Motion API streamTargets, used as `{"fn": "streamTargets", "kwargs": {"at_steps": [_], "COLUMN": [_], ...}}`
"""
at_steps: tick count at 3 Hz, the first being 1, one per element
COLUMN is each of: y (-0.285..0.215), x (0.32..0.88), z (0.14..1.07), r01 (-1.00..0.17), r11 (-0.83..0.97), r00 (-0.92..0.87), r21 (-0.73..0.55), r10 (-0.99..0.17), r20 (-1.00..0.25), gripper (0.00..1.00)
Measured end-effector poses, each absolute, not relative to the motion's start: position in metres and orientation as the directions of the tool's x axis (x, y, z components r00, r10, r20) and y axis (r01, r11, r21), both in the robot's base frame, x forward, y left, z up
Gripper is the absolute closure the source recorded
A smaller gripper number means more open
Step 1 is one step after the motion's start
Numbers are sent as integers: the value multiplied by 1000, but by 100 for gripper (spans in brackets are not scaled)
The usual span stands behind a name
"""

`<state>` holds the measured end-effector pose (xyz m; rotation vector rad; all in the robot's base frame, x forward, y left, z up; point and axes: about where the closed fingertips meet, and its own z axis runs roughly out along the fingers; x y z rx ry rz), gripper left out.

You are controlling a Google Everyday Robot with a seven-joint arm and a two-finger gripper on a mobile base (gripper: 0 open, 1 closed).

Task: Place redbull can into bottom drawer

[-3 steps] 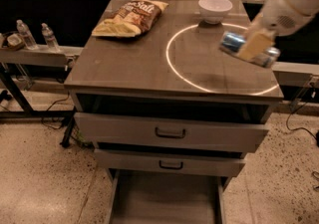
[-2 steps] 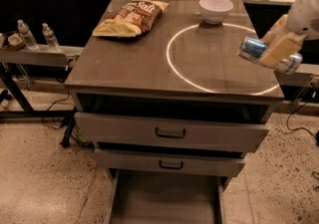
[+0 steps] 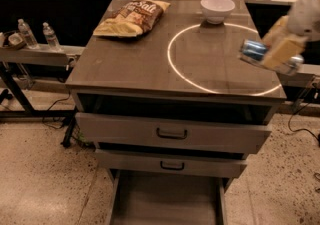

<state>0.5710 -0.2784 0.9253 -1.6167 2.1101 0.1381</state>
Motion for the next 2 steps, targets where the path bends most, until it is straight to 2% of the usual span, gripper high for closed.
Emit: {"fn": "streamTargets", "kwargs": {"at_steps": [2], "y": [-336], "x": [517], "z": [921], "r01": [-966], "r11": [195], "r00": [-117], "r21": [-168], "r10": [-915], "r20": [-387], "gripper": [100]}}
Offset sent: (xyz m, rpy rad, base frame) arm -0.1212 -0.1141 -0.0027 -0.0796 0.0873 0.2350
